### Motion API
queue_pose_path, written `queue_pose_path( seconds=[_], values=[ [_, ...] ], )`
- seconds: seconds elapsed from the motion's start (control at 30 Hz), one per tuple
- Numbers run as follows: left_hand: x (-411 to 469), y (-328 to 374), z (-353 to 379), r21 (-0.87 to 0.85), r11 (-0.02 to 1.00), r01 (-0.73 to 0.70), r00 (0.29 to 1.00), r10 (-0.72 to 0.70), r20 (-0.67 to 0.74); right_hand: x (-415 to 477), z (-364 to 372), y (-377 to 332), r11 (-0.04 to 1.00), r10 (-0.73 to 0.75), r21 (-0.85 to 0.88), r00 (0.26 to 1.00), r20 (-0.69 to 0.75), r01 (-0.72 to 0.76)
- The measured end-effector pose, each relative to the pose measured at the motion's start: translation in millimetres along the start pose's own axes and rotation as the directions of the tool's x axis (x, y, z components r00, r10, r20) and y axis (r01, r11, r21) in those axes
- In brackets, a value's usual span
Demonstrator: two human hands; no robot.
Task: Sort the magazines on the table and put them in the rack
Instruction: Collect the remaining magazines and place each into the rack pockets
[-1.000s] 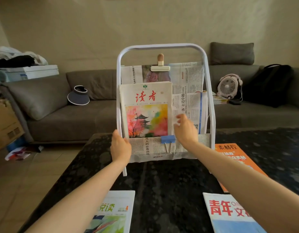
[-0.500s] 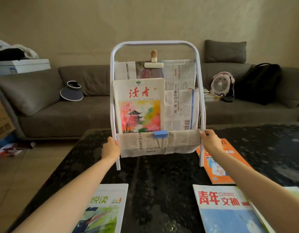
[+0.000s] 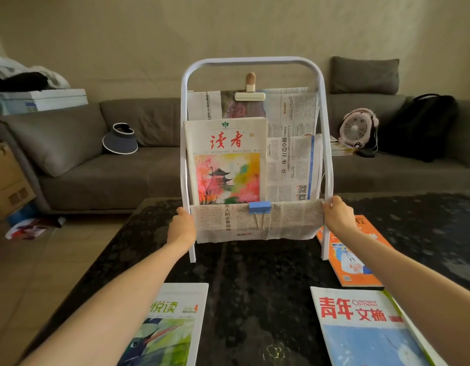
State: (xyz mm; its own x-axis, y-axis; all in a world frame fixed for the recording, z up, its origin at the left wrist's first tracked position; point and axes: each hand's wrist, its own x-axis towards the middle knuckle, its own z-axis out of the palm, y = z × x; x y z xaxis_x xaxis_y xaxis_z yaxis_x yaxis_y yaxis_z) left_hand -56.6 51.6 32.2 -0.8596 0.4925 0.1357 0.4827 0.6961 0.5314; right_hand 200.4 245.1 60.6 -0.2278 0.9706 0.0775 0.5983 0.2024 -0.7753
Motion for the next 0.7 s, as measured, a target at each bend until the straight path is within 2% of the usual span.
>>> queue_pose_path(
  seconds=[0.57, 0.63, 0.7],
  values=[
    [-29.3, -19.5, -12.8, 0.016, 1.0, -0.017, 1.0, 0.017, -0.023, -37.7, -6.3, 11.0, 0.999, 0.008, -0.046, 1.0, -0.013, -0.008],
    [-30.5, -22.0, -15.4, -0.017, 1.0, -0.021, 1.0, 0.02, -0.005, -40.4, -7.8, 10.1, 0.999, 0.024, -0.034, 1.0, -0.005, -0.025],
    [-29.3, -26.1, -20.4, -0.118, 0.993, 0.003, 0.997, 0.006, 0.082, -42.9, -11.1, 7.6, 0.998, 0.057, -0.018, 0.998, 0.036, -0.057]
  ],
)
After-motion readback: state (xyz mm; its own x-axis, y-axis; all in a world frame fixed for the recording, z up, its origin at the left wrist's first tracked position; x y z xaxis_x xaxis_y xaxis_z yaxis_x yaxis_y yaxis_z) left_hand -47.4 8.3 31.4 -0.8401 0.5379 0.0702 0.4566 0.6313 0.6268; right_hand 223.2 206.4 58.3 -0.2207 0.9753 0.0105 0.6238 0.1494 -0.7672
